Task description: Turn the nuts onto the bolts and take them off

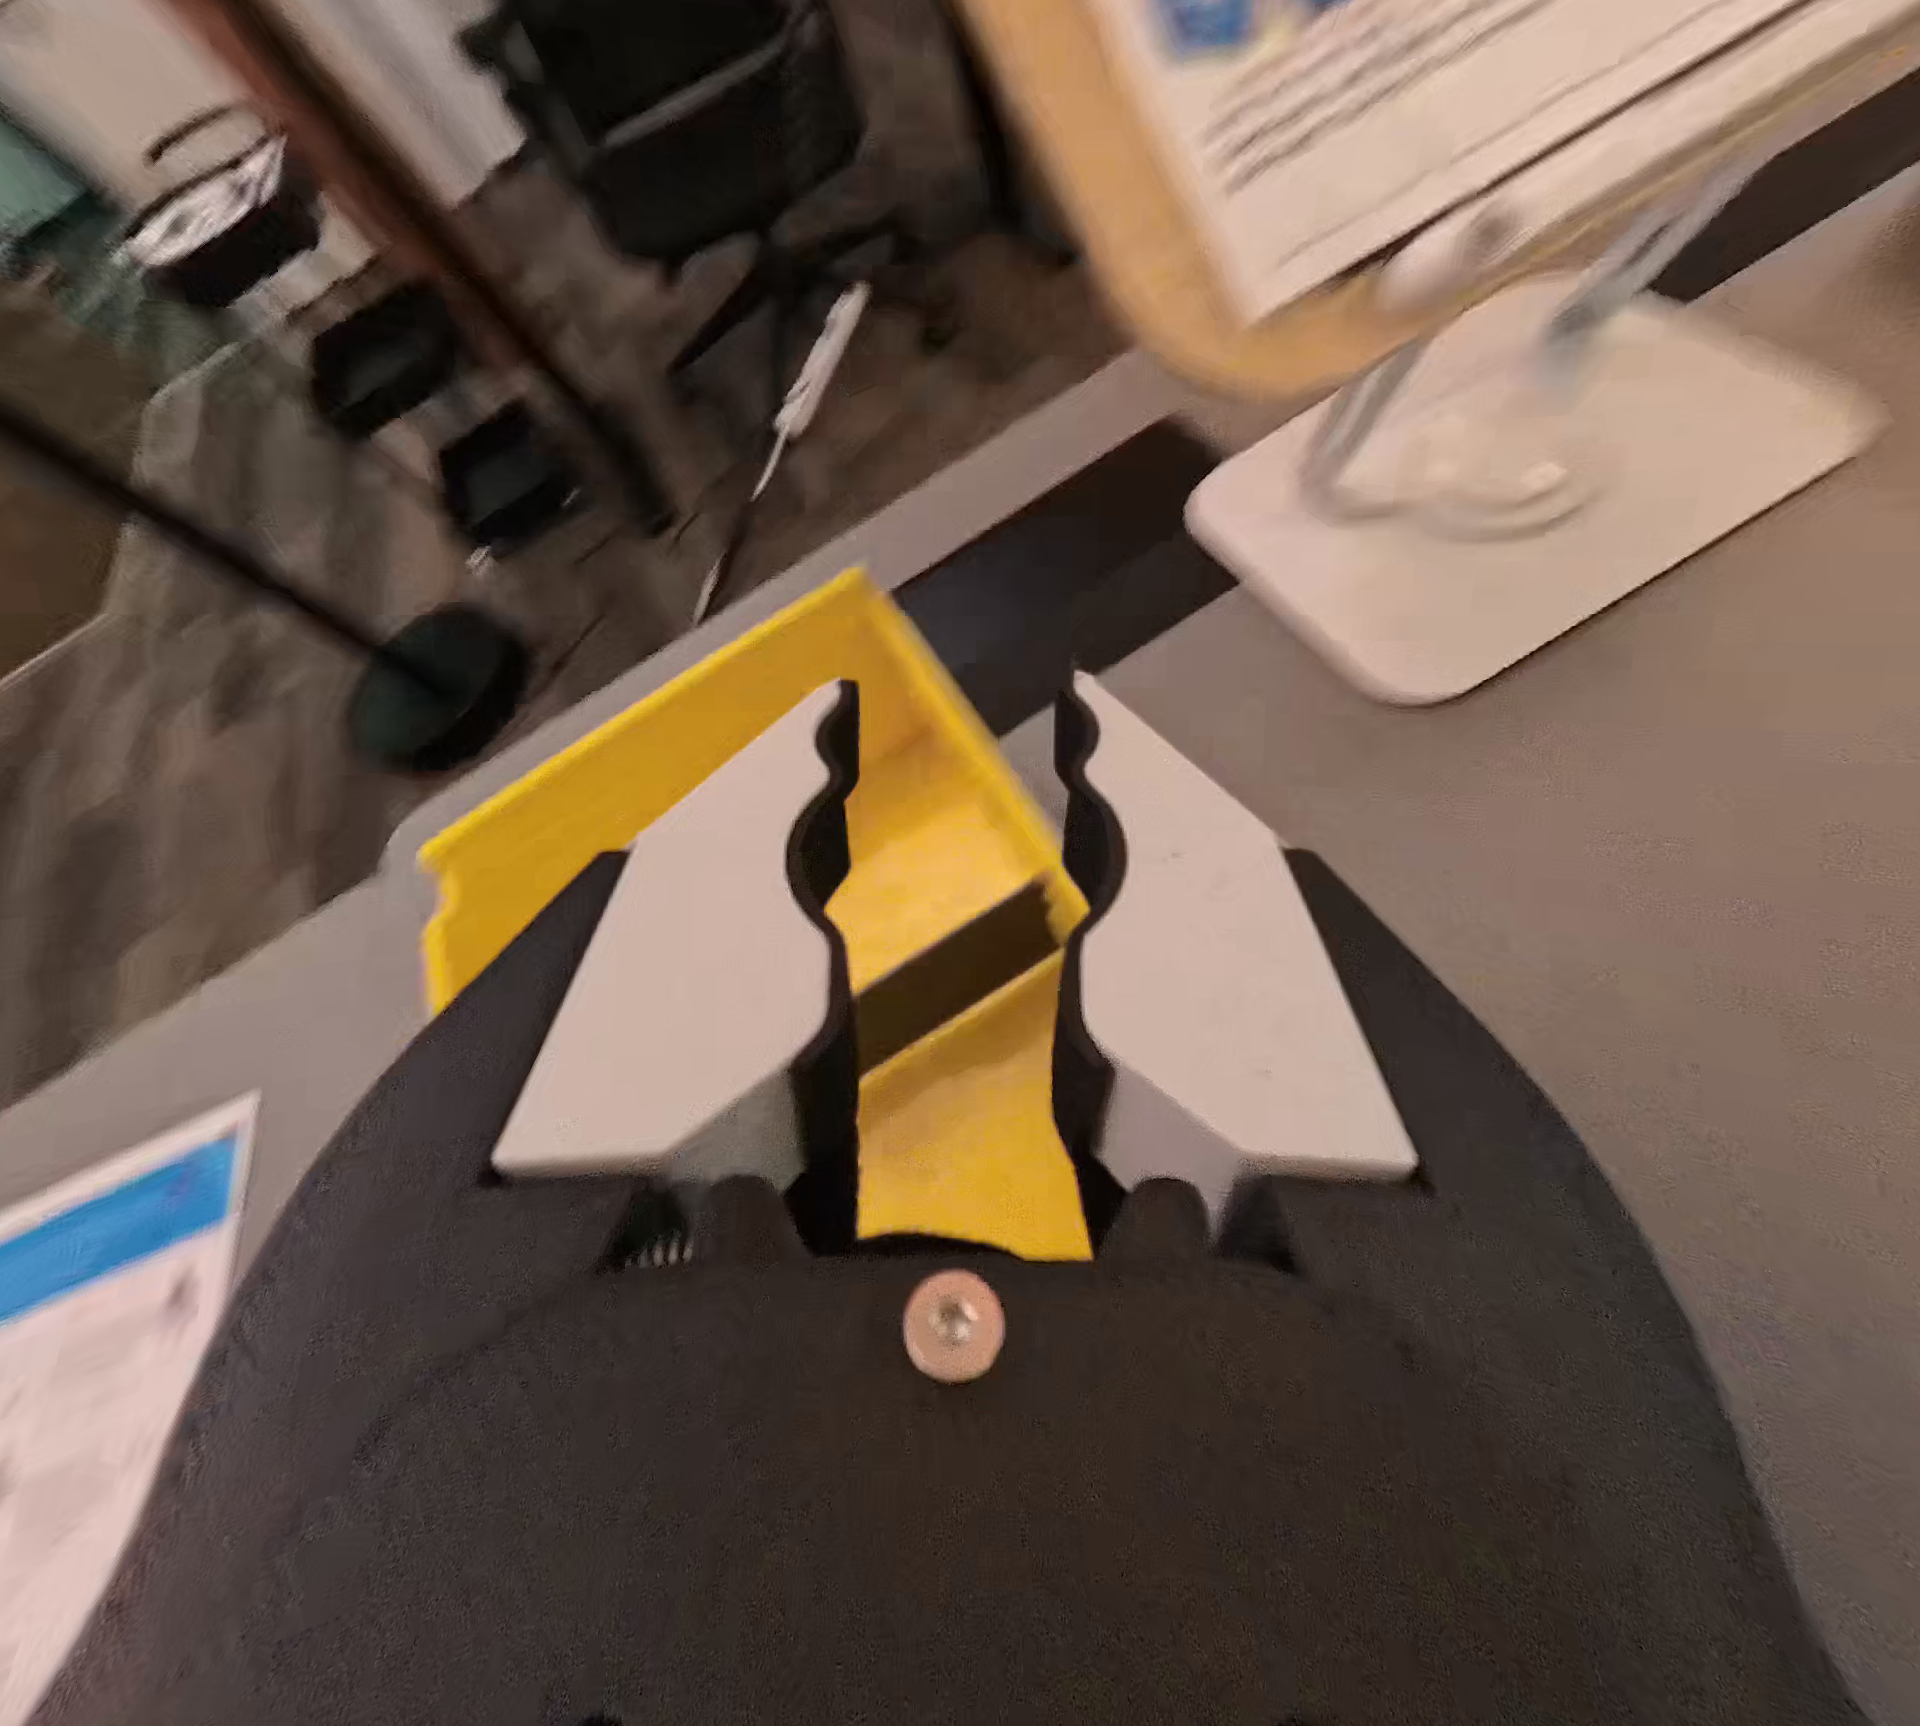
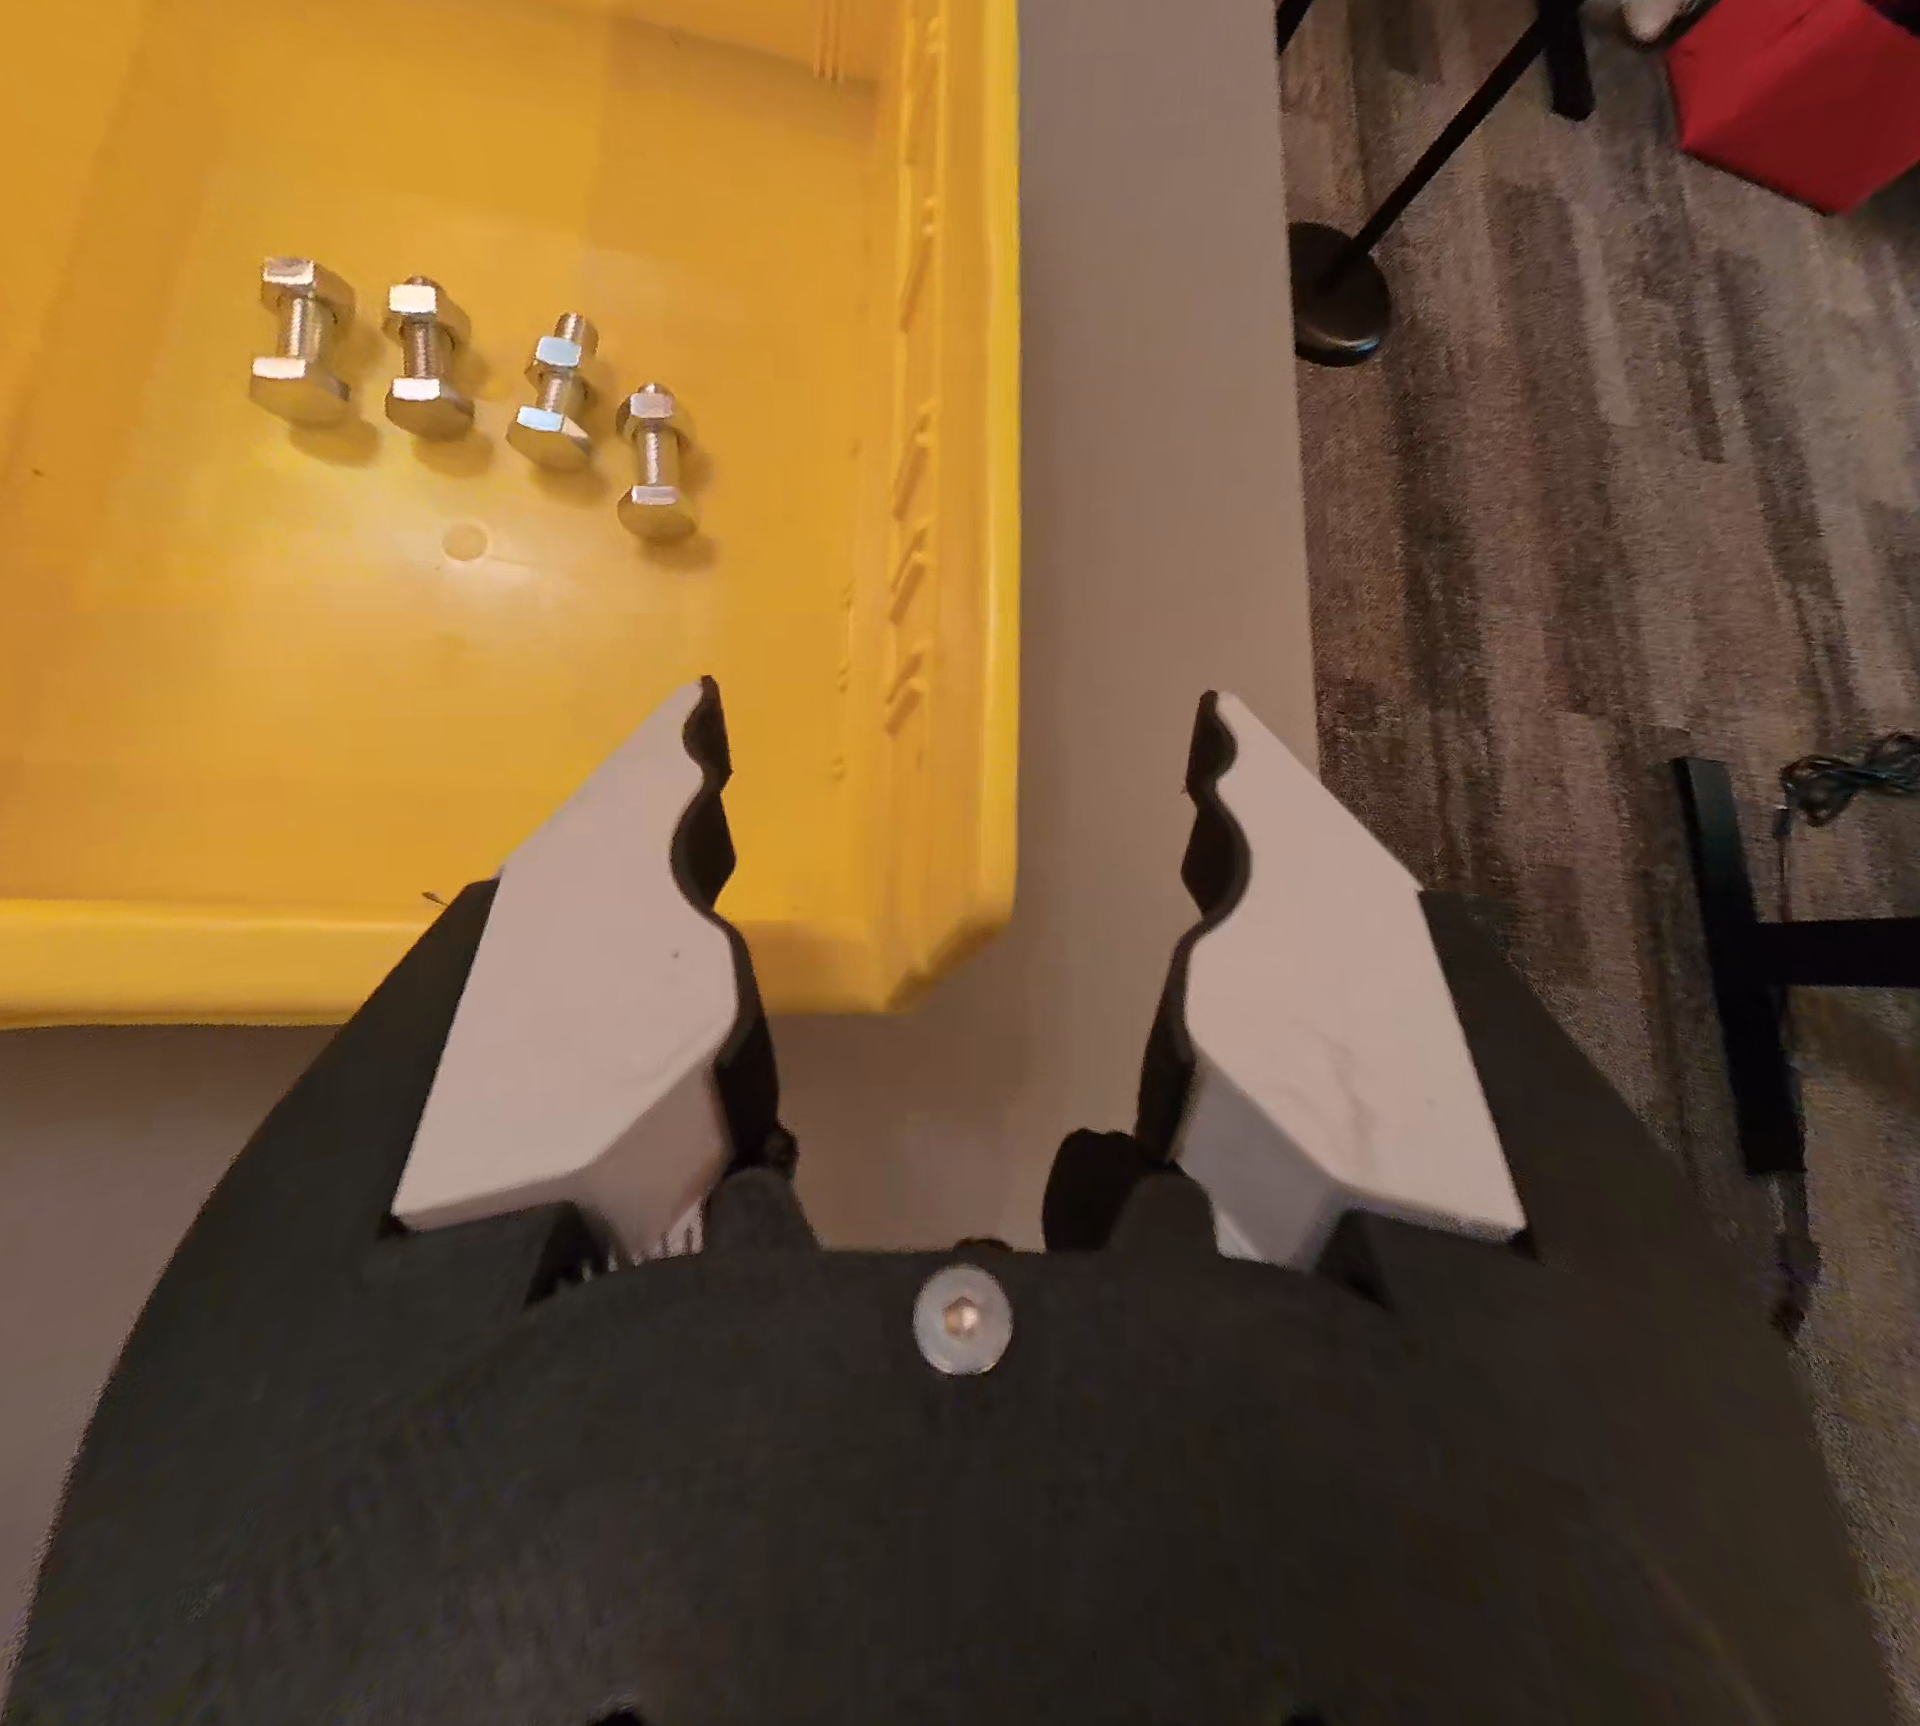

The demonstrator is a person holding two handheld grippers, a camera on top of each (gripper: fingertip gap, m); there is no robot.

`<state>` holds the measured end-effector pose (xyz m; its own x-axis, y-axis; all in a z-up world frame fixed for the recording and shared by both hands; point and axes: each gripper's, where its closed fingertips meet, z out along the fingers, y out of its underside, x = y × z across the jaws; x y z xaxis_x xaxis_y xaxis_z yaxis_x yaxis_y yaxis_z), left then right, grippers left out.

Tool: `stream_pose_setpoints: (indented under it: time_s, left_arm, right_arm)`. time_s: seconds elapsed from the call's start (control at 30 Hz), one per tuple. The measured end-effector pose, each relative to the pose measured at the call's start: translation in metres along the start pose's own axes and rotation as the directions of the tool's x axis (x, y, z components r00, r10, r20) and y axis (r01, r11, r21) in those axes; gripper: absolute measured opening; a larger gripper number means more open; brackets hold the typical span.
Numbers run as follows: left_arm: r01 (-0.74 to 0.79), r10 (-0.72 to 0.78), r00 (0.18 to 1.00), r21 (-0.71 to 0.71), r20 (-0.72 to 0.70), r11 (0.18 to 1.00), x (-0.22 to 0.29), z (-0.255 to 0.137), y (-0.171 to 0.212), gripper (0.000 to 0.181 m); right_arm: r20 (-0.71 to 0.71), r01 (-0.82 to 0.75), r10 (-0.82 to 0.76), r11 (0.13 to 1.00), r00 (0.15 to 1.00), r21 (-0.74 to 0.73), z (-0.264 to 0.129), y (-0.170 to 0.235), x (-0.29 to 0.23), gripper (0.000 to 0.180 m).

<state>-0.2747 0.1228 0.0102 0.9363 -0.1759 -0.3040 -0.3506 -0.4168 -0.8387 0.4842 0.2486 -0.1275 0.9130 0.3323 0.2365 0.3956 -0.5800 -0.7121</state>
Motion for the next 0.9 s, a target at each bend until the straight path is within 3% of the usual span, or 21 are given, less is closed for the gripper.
stream_pose_setpoints:
  time_s: [0.17,0.23,0.5,0.73,0.9]
  left_arm:
    - [0.024,0.009,0.980,-0.163,0.200,0.986,-0.053,-0.026,0.063,0.038]
    - [0.021,0.033,0.969,-0.217,0.243,0.976,-0.063,-0.036,0.081,0.038]
    - [0.042,0.045,0.946,-0.259,0.321,0.965,-0.082,-0.055,0.109,0.037]
    - [0.052,0.044,0.943,-0.278,0.329,0.959,-0.089,-0.055,0.120,0.040]
    - [0.106,-0.007,0.945,-0.285,0.328,0.953,-0.099,-0.056,0.136,0.051]
  right_arm:
    - [0.052,-0.003,0.002,1.000,0.999,0.020,0.009,-0.001,-0.011,0.068]
    - [0.092,0.001,-0.002,1.000,0.996,0.016,0.009,-0.002,-0.017,0.049]
    - [0.090,0.030,-0.029,0.999,0.996,-0.010,0.011,0.001,-0.015,0.012]
    - [0.143,0.005,-0.006,1.000,0.990,0.003,0.010,0.000,-0.021,0.006]
    - [0.173,-0.016,0.015,1.000,0.985,0.003,0.007,0.002,-0.028,0.004]
